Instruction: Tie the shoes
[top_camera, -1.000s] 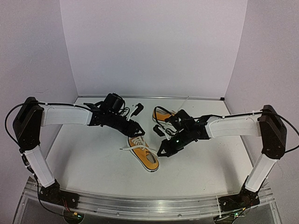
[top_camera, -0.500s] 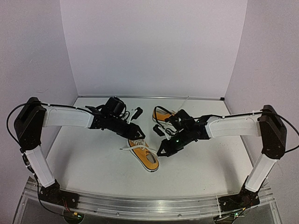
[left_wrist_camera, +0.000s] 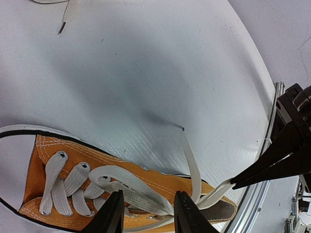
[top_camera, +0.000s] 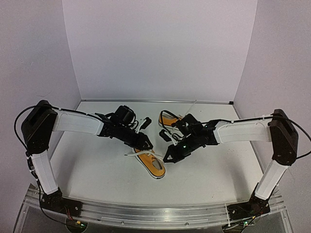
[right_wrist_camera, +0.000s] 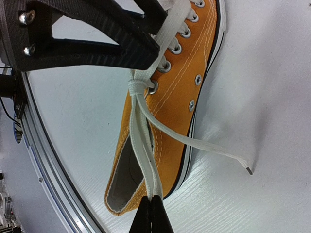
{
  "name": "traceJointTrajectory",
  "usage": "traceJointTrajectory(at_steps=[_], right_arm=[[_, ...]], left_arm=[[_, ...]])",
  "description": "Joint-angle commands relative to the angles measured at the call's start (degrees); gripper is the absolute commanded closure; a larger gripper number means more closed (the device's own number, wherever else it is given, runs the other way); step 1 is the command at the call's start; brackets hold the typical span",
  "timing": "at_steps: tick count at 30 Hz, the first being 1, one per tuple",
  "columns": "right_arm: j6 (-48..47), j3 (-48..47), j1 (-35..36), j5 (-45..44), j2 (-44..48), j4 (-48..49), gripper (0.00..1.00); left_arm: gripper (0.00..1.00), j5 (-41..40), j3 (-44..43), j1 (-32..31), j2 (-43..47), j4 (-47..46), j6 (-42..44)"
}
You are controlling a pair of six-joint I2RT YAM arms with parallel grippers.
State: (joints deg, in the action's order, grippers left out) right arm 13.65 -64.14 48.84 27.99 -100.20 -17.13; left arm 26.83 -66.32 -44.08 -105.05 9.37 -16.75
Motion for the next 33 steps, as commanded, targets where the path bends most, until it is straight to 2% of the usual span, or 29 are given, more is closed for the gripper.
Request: traceJointTrajectory(at_steps=[1, 12, 16, 22, 33], right_arm=[[0.3, -1.1, 0.2, 0.2, 0.2, 1.3, 1.0], [0.3, -1.1, 0.3, 0.3, 0.3, 1.3, 1.0], [0.3, -0.9, 0.3, 0.2, 0.3, 1.4, 1.0], [0.2, -0.7, 0.3, 0.1, 0.2, 1.4, 1.0], [0.3, 0.8, 0.3, 0.1, 0.8, 1.4, 1.0]], left_arm=[[0.65, 0.1, -3.5, -0.2, -1.0, -1.4, -0.7], [0.72, -1.4, -6.5, -0.3, -3.5, 1.8, -0.3], [0.8, -1.5, -7.0, -0.3, -3.7, 3.1, 0.5], [1.0, -2.0, -5.8, -0.2, -2.0, 2.9, 0.8], [1.0, -6.6, -2.2, 1.6, 3.5, 1.7, 0.1]])
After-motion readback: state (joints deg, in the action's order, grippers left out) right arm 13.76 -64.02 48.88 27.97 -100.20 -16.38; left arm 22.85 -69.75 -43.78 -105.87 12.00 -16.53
